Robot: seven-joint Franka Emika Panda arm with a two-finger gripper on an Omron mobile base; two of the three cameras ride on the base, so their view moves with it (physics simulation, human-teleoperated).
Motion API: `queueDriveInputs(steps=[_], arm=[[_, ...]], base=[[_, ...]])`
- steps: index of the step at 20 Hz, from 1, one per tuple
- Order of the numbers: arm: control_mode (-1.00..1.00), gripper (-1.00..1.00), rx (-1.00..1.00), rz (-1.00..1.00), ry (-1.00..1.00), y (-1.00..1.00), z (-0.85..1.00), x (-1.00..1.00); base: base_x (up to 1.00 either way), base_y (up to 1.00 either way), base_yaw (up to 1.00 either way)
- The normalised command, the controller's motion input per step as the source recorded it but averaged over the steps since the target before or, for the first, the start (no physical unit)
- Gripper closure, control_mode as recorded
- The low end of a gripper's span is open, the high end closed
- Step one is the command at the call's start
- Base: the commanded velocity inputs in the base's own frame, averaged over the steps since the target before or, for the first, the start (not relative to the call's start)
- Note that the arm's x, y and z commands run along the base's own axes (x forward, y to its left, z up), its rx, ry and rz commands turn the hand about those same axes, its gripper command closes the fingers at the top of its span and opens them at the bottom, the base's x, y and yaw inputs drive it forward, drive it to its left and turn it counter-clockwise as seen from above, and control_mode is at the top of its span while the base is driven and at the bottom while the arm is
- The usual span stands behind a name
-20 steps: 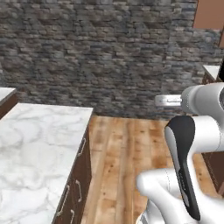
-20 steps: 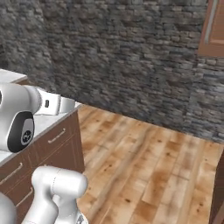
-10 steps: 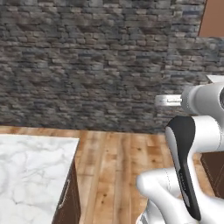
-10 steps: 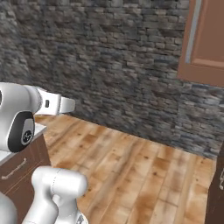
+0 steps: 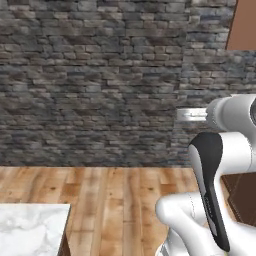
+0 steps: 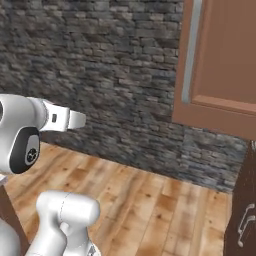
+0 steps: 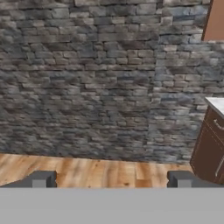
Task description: Take 2 condiments from the cabinet and move them on the counter near the stove.Make sure the condiments are lined up with each other, next to each other.
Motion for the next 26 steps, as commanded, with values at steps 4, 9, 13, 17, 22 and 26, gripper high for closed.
queueDriveInputs(steps=[4,9,13,17,22,26], arm=[[1.0,-1.0,0.0,0.0,0.0,0.0,0.0,0.0],[1.0,-1.0,0.0,0.0,0.0,0.0,0.0,0.0],[1.0,-1.0,0.0,0.0,0.0,0.0,0.0,0.0],[1.0,-1.0,0.0,0.0,0.0,0.0,0.0,0.0],[1.0,-1.0,0.0,0.0,0.0,0.0,0.0,0.0],[1.0,-1.0,0.0,0.0,0.0,0.0,0.0,0.0]], base=[[0.38,-0.27,-0.35],[0.22,-0.14,-0.46],[0.53,-0.11,-0.39],[0.95,-0.05,-0.2],[0.79,-0.07,-0.08],[0.0,-0.4,-0.4]])
